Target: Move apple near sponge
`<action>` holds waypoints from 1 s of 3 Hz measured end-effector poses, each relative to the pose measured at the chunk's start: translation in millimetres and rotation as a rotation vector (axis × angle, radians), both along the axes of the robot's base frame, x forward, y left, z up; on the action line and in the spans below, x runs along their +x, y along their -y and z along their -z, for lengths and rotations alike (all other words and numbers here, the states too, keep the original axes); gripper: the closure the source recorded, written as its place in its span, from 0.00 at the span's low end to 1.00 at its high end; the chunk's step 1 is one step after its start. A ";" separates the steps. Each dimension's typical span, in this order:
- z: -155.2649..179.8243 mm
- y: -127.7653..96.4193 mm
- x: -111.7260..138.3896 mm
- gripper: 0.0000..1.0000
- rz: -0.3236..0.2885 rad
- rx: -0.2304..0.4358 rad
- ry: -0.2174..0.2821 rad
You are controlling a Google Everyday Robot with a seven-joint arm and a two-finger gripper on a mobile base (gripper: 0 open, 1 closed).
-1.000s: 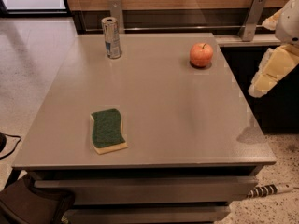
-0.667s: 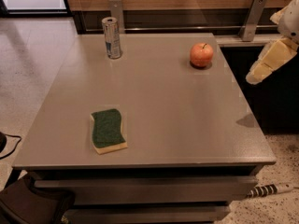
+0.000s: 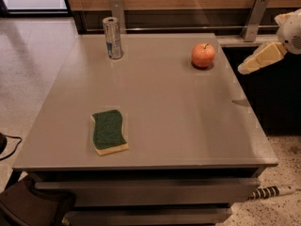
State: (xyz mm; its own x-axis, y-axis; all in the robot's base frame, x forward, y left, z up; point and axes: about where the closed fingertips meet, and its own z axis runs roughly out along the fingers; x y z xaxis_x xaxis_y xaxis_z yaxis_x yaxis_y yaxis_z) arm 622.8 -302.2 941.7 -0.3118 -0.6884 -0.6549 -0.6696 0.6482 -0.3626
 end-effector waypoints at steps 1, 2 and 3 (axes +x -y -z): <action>10.8 1.0 29.4 0.00 0.007 0.145 0.141; 16.3 -23.2 50.4 0.00 -0.049 0.306 0.262; 19.4 -24.8 52.6 0.00 -0.053 0.313 0.253</action>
Offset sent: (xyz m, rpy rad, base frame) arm 0.0633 0.0158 -0.0192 0.4510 -0.3835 0.0557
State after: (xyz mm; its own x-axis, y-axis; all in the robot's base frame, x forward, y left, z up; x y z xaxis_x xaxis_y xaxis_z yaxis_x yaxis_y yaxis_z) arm 675.4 -277.4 922.3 -0.0837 -0.4546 -0.8868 -0.6196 0.7207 -0.3110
